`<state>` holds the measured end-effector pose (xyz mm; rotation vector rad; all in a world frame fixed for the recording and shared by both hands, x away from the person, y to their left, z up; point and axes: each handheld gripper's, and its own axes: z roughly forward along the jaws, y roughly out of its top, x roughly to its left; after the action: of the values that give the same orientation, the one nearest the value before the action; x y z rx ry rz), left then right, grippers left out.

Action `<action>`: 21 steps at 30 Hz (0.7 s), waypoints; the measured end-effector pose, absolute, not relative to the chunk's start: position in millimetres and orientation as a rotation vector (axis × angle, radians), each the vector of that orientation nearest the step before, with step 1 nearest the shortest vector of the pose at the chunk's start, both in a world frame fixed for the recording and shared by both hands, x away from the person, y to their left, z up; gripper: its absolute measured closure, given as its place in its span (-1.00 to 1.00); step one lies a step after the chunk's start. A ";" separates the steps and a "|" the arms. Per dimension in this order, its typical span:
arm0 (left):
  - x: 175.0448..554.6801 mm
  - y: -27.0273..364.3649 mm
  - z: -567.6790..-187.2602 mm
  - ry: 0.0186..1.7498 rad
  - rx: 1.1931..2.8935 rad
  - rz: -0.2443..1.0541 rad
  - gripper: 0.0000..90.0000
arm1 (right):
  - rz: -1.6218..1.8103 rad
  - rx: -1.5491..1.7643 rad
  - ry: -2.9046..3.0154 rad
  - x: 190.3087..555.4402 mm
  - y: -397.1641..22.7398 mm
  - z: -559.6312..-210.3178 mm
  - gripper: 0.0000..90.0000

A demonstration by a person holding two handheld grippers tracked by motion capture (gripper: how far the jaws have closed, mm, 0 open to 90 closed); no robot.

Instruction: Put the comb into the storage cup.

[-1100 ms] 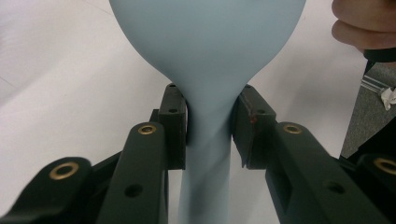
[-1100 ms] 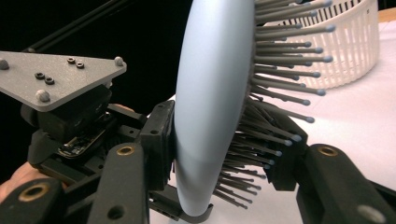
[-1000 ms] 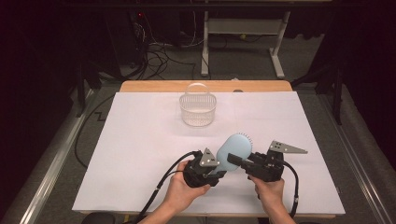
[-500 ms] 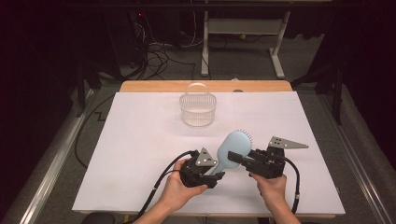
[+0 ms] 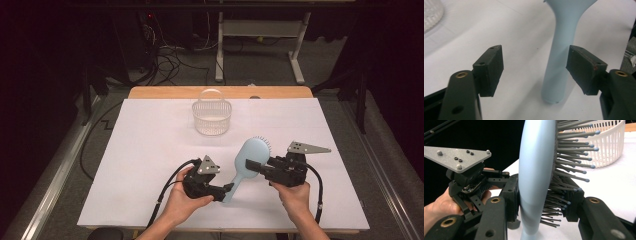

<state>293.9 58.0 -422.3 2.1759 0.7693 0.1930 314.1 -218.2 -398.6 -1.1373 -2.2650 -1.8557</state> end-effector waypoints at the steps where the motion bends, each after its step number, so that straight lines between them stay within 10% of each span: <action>1: 294.2 60.8 -423.0 0.777 2.165 0.194 -0.39 | -1.847 -1.149 -2.269 315.1 -218.9 -397.6 0.26; 21: 298.1 107.3 -429.7 0.840 2.085 0.262 -0.42 | -1.795 -1.212 -2.310 321.7 -221.8 -391.4 0.25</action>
<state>298.1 107.3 -429.7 2.0851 0.8395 0.2615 321.7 -221.8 -391.4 -1.2123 -2.3101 -1.7946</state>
